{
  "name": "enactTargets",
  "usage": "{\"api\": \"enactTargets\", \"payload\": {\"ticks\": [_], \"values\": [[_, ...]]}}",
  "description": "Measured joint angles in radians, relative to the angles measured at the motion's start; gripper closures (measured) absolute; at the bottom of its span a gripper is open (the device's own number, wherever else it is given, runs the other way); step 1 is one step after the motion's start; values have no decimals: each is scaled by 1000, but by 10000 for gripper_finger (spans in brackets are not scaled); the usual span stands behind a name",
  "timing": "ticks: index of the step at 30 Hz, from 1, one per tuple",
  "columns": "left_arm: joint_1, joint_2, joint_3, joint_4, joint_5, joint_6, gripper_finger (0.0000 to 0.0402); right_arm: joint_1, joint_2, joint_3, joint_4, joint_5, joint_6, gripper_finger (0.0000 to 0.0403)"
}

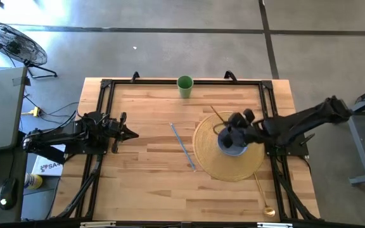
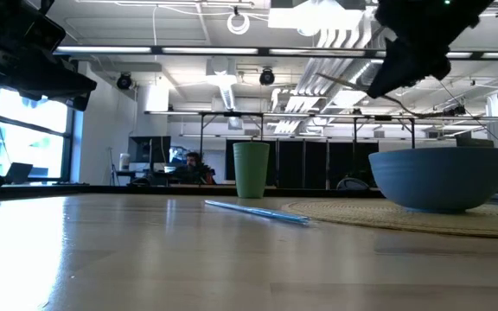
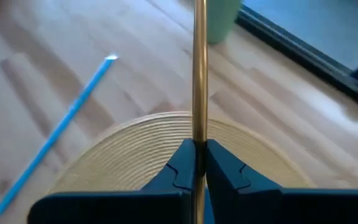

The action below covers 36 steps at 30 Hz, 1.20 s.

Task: Pick & Place Utensil
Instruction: Put the gold fork into the blue bowl on the brown mat

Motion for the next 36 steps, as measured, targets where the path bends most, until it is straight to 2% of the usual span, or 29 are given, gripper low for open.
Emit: {"api": "enactTargets", "payload": {"ticks": [8, 13, 21, 30, 36], "values": [[0, 0, 0, 0, -1, 0, 392, 132, 1, -263, 305, 28, 116, 390], [0, 0, 0, 0, -1, 0, 392, 159, 0, -355, 420, 47, 138, 390], [0, 0, 0, 0, -1, 0, 392, 166, 0, -427, 480, 62, 157, 388], [0, 0, 0, 0, -1, 0, 392, 165, 0, -442, 472, 71, 160, 372], [0, 0, 0, 0, -1, 0, 392, 136, 0, -441, 474, 56, 133, 378]]}}
